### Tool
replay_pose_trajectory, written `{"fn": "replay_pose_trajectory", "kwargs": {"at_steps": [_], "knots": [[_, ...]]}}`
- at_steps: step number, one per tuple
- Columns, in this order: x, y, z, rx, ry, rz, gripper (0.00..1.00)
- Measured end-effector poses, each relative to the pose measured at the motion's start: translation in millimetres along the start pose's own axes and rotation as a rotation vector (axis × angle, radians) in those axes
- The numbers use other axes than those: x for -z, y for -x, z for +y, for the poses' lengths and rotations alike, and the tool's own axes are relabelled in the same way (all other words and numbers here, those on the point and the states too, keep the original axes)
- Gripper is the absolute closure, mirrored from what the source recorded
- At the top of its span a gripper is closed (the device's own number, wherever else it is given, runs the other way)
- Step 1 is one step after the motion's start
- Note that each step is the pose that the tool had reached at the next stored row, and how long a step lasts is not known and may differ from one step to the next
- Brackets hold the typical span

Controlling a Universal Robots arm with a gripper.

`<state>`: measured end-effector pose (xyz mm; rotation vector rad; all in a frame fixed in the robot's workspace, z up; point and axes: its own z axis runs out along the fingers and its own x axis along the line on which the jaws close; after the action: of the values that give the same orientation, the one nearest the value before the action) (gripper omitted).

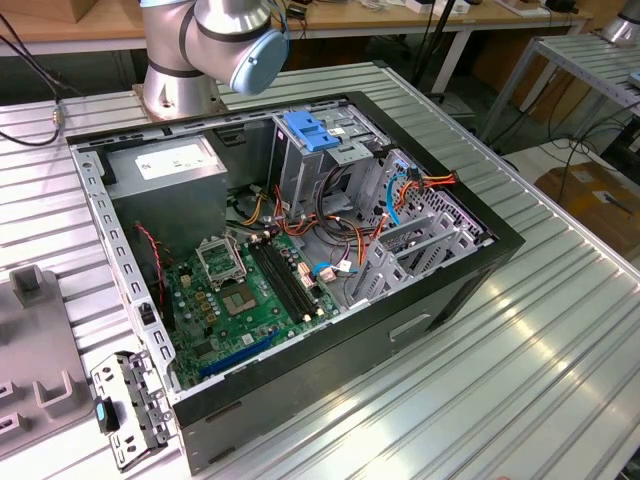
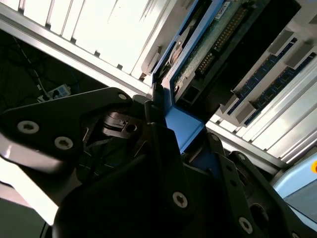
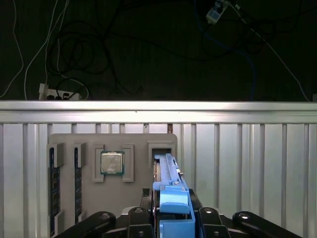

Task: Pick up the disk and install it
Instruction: 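Pick up the disk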

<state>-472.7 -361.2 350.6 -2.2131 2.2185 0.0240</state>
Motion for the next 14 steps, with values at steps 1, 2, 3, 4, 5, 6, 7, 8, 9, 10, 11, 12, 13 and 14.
{"fn": "replay_pose_trajectory", "kwargs": {"at_steps": [1, 2, 3, 4, 5, 6, 7, 8, 9, 10, 11, 12, 13, 14], "knots": [[1.2, 0.0, 0.0, 0.000, 0.0000, 0.0000, 0.63], [2.3, 0.1, 0.0, 0.000, 0.0001, 0.0000, 0.63], [4.1, 0.1, 0.0, 0.000, 0.0000, 0.0000, 0.63], [6.2, 0.1, 0.0, 0.000, 0.0001, 0.0000, 0.63], [7.8, 0.1, 0.0, 0.000, 0.0000, 0.0000, 0.63], [9.0, 0.2, 0.0, 0.000, 0.0002, 0.0000, 0.63], [10.7, 0.2, 0.0, 0.000, 0.0001, 0.0000, 0.63], [12.6, 0.2, 0.0, 0.000, 0.0002, 0.0000, 0.63], [14.2, 0.2, 0.0, 0.000, 0.0002, 0.0000, 0.63], [15.8, 0.3, 0.0, 0.000, 0.0002, 0.0000, 0.63], [17.4, 0.3, 0.1, 0.000, 0.0000, -0.0001, 0.63], [18.1, 0.3, 0.1, 0.000, 0.0000, -0.0001, 0.63], [18.9, 0.3, 0.1, 0.000, 0.0002, 0.0000, 0.63], [19.8, 0.3, 0.1, 0.000, 0.0001, 0.0000, 0.63]]}}
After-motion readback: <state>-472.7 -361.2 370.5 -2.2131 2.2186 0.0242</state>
